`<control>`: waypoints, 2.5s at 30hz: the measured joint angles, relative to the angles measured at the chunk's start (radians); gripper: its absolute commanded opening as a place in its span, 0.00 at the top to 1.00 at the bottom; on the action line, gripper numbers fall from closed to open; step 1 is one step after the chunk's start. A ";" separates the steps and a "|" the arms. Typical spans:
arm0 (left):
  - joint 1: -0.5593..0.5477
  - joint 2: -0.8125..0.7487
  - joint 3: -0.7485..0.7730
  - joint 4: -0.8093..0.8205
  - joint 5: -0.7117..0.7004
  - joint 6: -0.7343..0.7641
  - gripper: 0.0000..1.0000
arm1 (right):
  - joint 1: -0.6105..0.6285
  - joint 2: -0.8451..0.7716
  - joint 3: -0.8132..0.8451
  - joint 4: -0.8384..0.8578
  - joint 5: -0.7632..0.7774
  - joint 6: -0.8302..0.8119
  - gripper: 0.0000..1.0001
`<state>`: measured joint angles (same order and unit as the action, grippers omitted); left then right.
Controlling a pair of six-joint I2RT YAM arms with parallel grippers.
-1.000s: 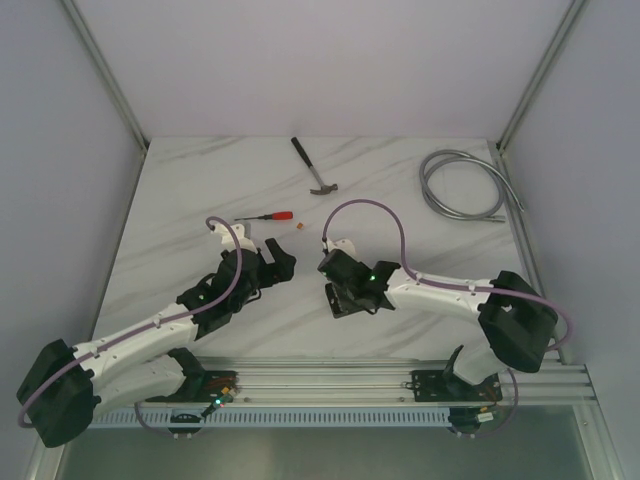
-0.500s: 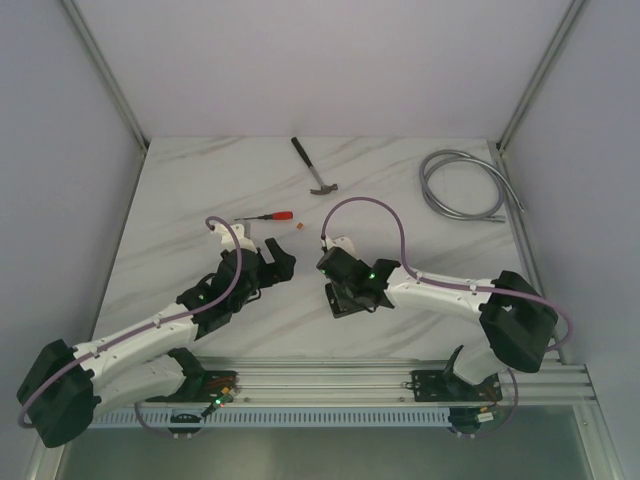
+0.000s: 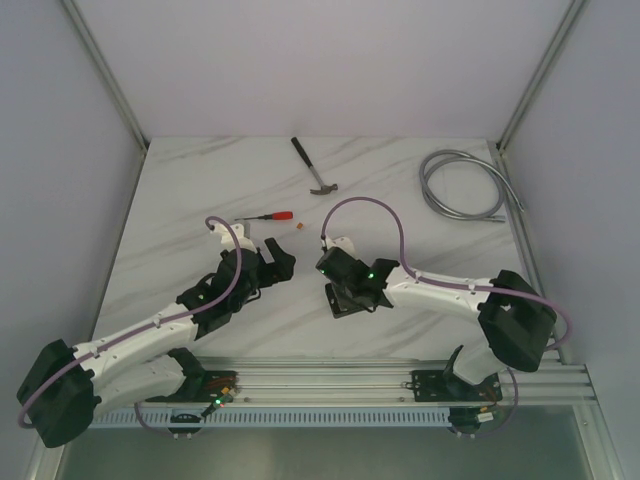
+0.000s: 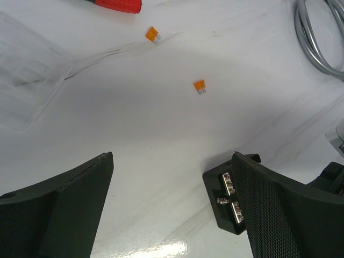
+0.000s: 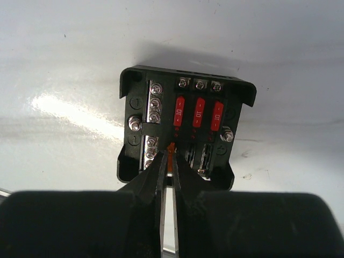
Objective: Snap on the fuse box
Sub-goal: Install the fuse at the fuse box base.
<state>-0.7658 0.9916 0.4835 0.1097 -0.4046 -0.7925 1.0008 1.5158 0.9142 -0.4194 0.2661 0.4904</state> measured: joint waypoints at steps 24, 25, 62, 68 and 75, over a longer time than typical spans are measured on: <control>0.001 -0.001 0.000 0.000 0.000 0.000 0.00 | -0.037 -0.038 -0.070 0.061 -0.005 0.048 1.00; 0.001 -0.002 0.000 0.000 0.000 0.000 0.00 | -0.037 -0.034 -0.066 0.061 -0.005 0.048 1.00; 0.002 -0.058 0.000 -0.023 -0.020 0.000 0.00 | 0.023 0.029 -0.014 0.118 -0.004 -0.018 0.77; 0.005 -0.058 0.000 -0.029 -0.027 0.000 0.00 | 0.029 0.012 0.033 0.080 -0.014 -0.058 0.57; 0.011 -0.058 0.000 -0.039 -0.037 0.000 0.00 | -0.016 -0.013 0.129 0.105 0.031 -0.126 0.49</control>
<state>-0.7544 0.9340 0.4835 0.0711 -0.4416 -0.7921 0.9844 1.5024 1.0435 -0.3149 0.2970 0.3641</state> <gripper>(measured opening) 0.998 0.495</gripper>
